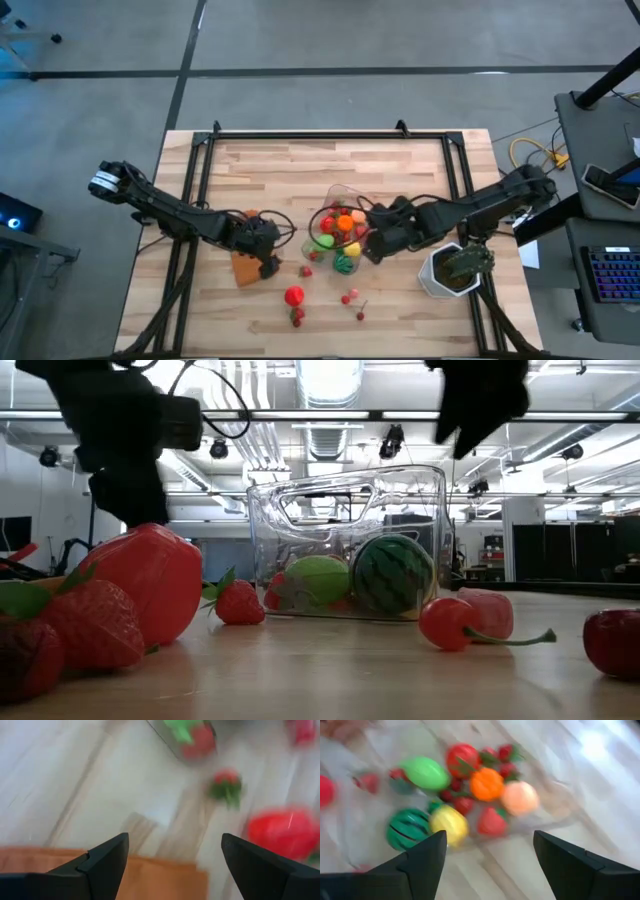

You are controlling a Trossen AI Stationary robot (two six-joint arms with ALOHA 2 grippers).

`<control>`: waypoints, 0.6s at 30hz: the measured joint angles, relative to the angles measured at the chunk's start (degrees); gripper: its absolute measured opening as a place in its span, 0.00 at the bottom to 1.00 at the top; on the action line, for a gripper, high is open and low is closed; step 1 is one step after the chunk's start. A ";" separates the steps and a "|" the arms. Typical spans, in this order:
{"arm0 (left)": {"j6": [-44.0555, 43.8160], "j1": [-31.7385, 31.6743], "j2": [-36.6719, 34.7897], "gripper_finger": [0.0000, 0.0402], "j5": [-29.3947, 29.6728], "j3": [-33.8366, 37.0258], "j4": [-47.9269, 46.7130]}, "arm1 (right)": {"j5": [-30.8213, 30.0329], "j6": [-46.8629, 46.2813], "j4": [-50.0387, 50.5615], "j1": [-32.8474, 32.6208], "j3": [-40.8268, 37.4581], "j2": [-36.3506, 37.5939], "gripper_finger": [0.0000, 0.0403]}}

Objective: Pick and placing Produce into tupperware
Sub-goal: Put the red strawberry into the transparent bin

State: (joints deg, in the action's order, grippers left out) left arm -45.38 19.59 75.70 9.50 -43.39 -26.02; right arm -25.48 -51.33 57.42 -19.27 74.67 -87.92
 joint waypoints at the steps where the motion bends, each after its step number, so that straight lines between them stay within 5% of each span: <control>1: -4.21 0.05 0.00 0.76 1.41 -0.50 0.07 | -0.19 -0.12 2.28 -0.23 0.00 0.69 0.72; 8: -22.48 1.18 6.37 0.74 6.49 -6.83 -0.06 | -0.22 0.60 13.81 -0.21 -0.35 3.84 0.70; 18: -19.39 3.13 25.76 0.64 4.02 -27.61 -7.14 | -4.46 4.81 14.79 -0.21 -0.57 11.19 0.69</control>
State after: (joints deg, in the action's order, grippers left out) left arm -64.77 22.71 101.46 13.52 -71.00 -33.17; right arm -29.94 -46.52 72.21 -19.49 74.11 -76.73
